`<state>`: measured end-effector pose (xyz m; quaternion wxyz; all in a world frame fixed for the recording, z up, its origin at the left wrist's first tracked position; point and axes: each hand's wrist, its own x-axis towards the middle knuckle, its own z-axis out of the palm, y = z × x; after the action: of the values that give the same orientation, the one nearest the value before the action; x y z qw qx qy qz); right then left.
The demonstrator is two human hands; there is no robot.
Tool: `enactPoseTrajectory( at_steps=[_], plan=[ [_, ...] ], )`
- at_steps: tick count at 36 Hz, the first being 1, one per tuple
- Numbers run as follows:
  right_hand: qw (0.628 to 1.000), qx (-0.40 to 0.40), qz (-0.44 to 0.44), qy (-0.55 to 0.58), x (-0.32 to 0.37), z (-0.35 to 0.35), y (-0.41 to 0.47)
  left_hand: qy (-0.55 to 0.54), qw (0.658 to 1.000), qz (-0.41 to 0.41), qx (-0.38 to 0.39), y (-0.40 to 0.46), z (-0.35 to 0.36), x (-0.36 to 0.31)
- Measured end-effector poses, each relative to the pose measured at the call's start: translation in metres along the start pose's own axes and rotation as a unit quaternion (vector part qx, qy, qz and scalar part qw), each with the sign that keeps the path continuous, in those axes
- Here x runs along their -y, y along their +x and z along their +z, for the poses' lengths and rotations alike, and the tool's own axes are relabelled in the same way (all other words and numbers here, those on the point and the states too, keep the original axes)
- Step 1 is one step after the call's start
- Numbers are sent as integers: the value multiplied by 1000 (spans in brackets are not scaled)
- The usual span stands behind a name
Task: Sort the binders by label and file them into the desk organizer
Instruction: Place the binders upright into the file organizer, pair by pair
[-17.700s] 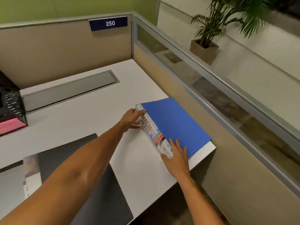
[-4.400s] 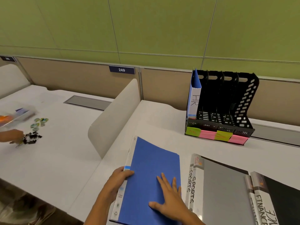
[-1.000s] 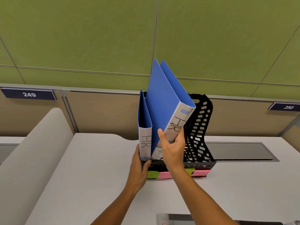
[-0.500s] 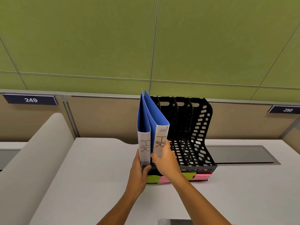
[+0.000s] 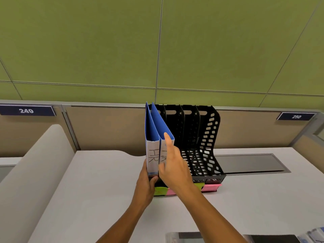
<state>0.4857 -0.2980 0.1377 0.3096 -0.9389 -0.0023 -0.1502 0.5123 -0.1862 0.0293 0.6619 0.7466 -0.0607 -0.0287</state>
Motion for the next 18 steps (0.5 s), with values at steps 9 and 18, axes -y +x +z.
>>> enactPoseTrajectory(
  at_steps=[9,18],
  plan=[
    [990,89,21,111,-20,-37,-35,162,986,-26,35,-13,-15,-19],
    [982,101,96,129,-66,-71,-138,192,981,1,26,-60,-12,-43]
  ],
)
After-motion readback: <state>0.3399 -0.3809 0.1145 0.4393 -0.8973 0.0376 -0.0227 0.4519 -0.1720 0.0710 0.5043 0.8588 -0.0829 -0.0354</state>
